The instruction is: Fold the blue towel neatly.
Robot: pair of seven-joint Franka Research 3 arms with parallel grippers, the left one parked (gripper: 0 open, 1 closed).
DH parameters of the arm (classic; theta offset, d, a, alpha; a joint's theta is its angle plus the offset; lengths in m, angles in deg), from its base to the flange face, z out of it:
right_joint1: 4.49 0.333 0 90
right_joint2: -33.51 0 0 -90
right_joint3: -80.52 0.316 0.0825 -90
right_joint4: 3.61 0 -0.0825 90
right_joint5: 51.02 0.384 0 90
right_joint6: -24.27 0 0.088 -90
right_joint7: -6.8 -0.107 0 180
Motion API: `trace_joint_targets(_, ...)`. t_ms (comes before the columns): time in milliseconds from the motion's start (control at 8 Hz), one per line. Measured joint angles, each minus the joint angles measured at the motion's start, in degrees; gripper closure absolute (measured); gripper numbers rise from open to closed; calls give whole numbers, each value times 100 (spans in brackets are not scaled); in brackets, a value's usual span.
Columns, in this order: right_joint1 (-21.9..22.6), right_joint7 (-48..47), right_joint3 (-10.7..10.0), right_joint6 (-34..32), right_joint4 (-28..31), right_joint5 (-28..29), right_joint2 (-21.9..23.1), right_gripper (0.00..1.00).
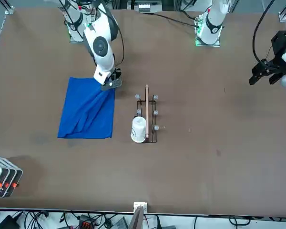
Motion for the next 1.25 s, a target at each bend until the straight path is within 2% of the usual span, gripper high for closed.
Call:
trace_joint_targets(625, 304, -263, -1, 120, 0, 1, -233, 97)
trace_joint_targets(1250, 353, -266, -8, 144, -2, 1, -398, 97)
